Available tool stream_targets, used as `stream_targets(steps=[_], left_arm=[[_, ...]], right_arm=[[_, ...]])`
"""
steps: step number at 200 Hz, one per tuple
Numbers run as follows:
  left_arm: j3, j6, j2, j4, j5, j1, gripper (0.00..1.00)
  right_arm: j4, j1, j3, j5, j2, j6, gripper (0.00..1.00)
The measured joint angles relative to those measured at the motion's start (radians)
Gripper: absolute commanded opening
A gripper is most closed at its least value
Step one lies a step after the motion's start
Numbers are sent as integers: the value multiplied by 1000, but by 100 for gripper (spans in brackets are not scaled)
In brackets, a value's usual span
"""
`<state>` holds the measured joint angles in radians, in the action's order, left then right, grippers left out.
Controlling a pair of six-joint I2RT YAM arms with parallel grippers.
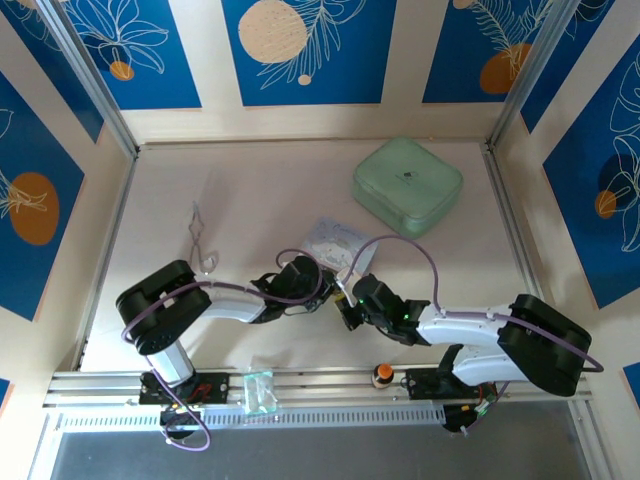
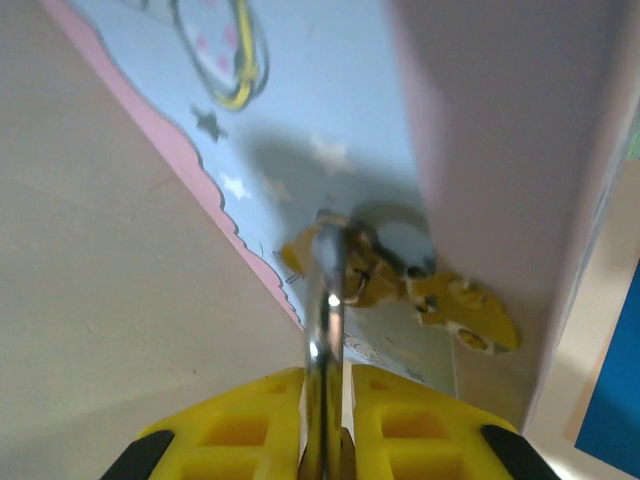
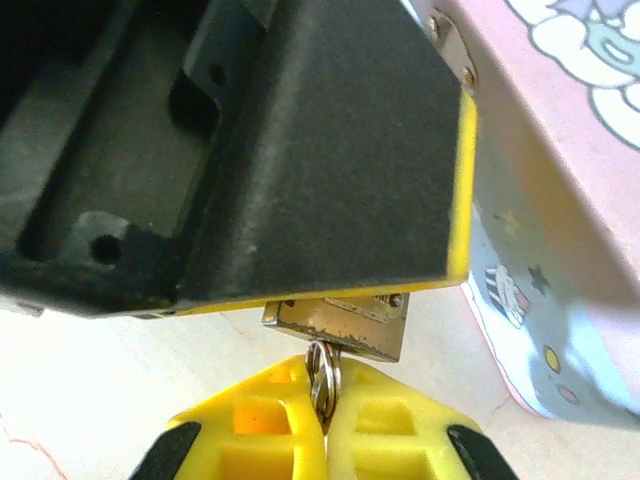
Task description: Unlock the padlock with the key
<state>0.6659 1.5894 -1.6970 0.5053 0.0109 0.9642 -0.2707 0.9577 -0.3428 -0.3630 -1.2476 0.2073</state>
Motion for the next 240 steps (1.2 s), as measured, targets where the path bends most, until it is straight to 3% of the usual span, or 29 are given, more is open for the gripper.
stream_targets(steps=[26,83,142,185,217,240], left_arm=[[-8,10,0,27,0,-2,0],[-27,29,0,110,8,-4,0],[-51,51,0,205,23,-4,0],[-57,55,0,223,23,0,0],[-59,54,0,219,23,0,0],[-60,51,0,215,19,0,0]], right_arm=[[-51,-61,26,95,11,22,0],[-163,-292,76,505,14,159,0],[-248,-450,93,794,-34,294,0],[-243,-508,85,895,-62,360,0],[-241,-521,72,932,-97,419,13],[-244,-531,61,954,-126,464,15]])
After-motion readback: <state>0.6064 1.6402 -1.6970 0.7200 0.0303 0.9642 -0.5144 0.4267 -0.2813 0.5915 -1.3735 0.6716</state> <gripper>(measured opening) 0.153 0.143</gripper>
